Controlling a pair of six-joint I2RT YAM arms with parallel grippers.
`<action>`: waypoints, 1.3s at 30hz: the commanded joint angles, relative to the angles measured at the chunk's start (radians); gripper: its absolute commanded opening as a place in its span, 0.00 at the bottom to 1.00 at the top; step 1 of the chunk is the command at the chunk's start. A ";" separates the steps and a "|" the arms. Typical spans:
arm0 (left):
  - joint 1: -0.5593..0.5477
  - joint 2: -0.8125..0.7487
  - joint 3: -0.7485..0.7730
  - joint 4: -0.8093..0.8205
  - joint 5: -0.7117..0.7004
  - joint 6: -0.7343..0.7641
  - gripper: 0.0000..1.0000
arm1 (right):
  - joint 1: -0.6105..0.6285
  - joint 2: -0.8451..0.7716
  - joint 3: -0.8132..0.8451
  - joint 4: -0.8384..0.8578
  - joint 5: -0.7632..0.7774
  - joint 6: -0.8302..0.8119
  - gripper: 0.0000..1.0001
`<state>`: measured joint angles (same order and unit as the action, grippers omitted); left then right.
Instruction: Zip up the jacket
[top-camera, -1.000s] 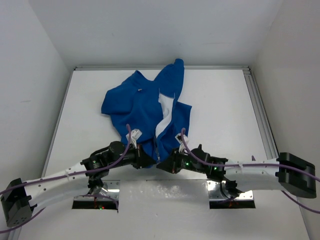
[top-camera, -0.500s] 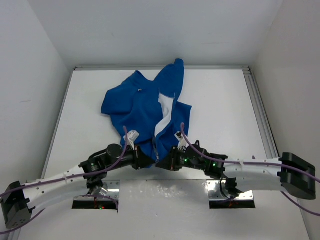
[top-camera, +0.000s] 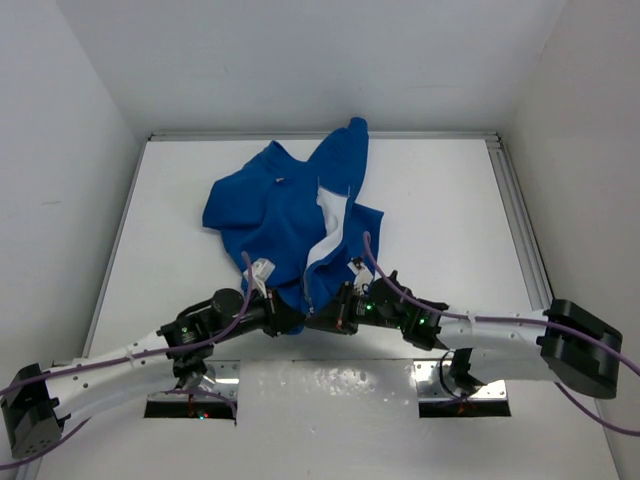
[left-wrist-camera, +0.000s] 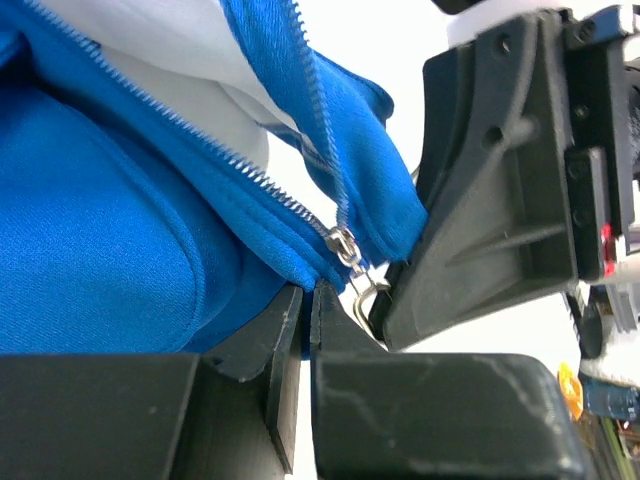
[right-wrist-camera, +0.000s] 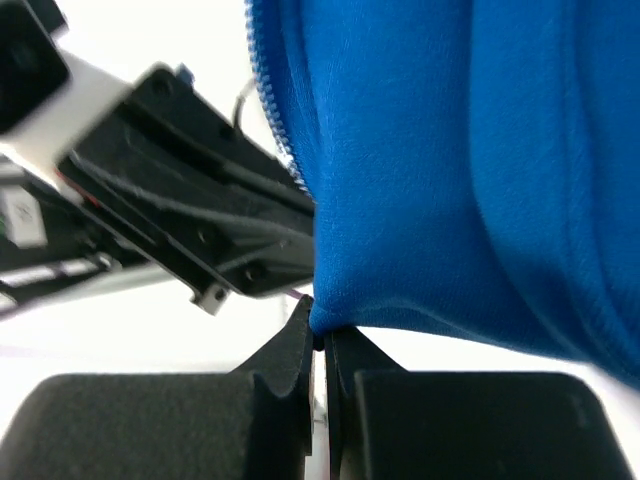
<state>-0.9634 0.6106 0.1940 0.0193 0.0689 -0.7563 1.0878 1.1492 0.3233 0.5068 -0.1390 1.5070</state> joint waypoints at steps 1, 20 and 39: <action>-0.005 0.012 -0.062 -0.217 -0.064 0.060 0.00 | -0.066 -0.016 0.089 0.268 0.009 0.120 0.00; -0.020 -0.031 -0.062 -0.229 -0.041 0.089 0.00 | -0.249 0.356 0.033 0.903 0.142 0.582 0.00; -0.035 -0.069 -0.042 -0.173 0.038 0.114 0.00 | -0.312 -0.132 -0.194 0.334 0.173 0.189 0.00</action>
<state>-0.9817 0.5243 0.1745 -0.0090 0.0204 -0.6804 0.8078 1.1286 0.1394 0.9226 -0.1169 1.8267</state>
